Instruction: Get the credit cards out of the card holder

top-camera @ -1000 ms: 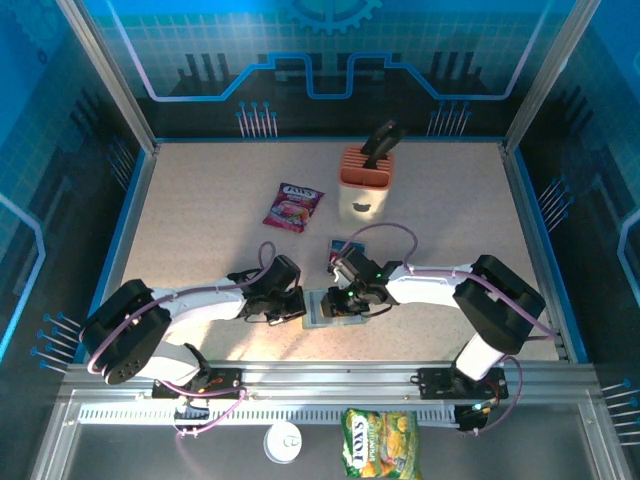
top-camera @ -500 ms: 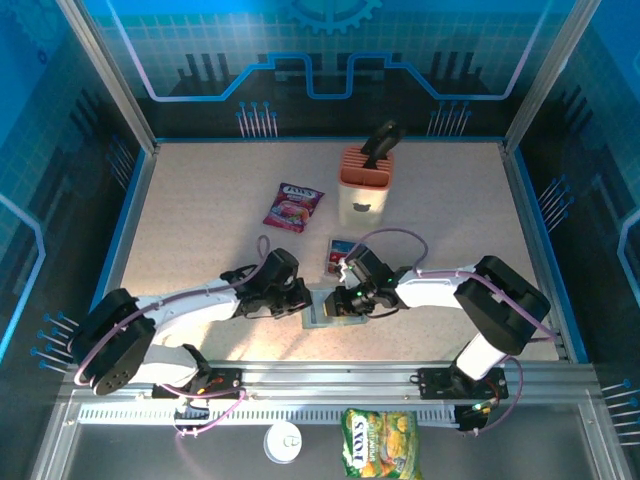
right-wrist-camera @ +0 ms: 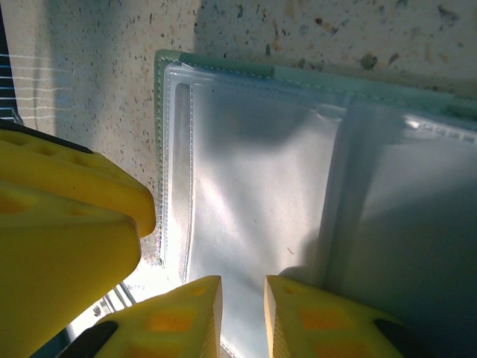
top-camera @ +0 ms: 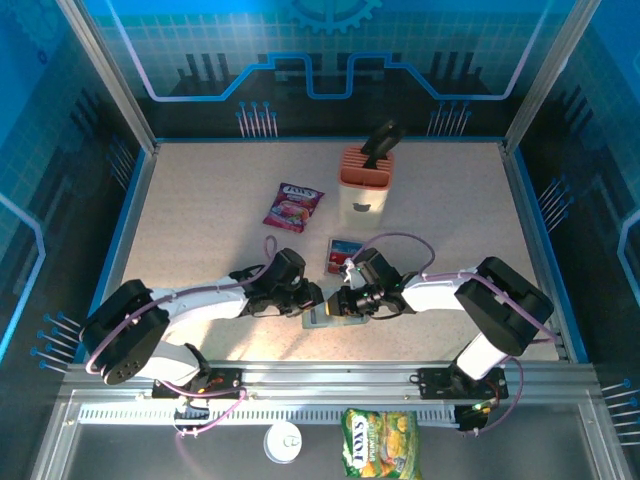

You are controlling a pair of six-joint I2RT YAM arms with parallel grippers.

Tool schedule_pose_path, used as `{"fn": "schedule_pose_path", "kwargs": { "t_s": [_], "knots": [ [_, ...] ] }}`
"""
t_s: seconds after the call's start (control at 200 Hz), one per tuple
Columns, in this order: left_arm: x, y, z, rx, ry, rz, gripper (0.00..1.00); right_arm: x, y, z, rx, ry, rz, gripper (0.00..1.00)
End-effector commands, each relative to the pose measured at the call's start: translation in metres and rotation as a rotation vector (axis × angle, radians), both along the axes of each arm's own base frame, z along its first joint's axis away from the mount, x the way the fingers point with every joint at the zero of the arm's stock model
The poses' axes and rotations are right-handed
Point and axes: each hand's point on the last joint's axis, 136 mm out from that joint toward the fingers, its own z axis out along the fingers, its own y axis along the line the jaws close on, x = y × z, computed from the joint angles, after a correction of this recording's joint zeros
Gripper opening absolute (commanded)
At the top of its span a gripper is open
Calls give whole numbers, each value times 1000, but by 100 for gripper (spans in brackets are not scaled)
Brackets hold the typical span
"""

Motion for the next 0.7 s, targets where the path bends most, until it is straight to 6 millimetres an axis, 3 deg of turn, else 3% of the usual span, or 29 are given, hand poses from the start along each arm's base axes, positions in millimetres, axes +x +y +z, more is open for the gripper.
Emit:
{"fn": "schedule_pose_path", "kwargs": {
  "t_s": [0.0,0.46,0.695],
  "knots": [
    [-5,9,-13,49,31,27,27,-13,-17,-17,-61,73,-19,22],
    [-7,9,-26,66,62,34,29,-16,-19,-17,-56,80,-20,22],
    [-3,1,-20,29,40,20,21,-16,-18,-16,-55,77,-20,22]
  ]
}}
